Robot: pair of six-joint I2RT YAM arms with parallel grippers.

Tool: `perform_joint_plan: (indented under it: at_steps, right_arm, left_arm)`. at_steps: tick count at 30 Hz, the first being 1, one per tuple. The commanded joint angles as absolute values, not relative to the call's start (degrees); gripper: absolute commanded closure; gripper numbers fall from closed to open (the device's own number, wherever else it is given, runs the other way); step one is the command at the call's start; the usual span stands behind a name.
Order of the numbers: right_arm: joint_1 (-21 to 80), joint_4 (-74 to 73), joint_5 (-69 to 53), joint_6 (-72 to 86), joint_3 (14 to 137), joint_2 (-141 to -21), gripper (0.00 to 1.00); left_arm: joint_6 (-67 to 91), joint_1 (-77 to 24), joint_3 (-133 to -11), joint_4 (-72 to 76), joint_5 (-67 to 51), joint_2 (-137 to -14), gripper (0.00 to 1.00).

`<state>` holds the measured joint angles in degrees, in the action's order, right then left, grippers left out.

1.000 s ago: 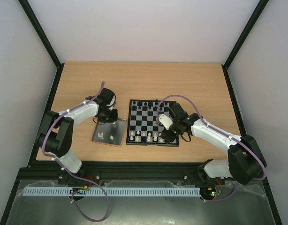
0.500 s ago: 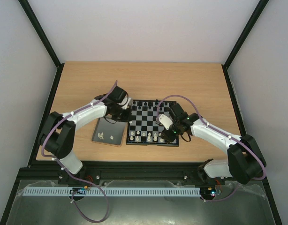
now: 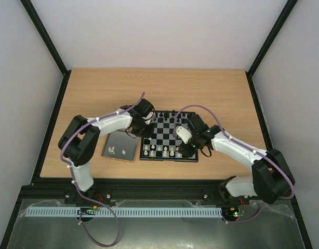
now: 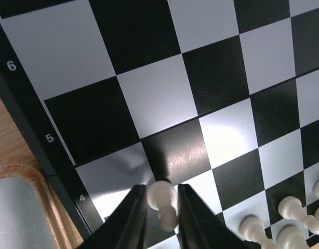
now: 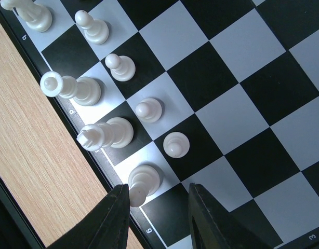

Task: Set up the chess pieces on the board

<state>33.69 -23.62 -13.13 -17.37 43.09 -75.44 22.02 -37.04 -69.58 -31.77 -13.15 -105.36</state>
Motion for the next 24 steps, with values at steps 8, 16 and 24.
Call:
perform_joint_plan:
  at_steps: [8,16,24]
  right_arm:
    - [33.4,-24.4,-13.3,-17.7,42.9,-75.7,0.66]
    - [33.5,-29.8,-17.6,-21.1,50.1,-78.5,0.65]
    - [35.3,-33.4,-16.5,-21.2,63.3,-88.6,0.63]
  left_arm:
    - [19.6,-35.5,-71.3,-36.1,-7.6,-97.8,0.74]
    - [17.6,-28.8,-63.4,-34.4,-6.1,-86.4,0.7]
    - [17.3,-24.5,-53.5,-28.5,4.9,-74.7,0.63]
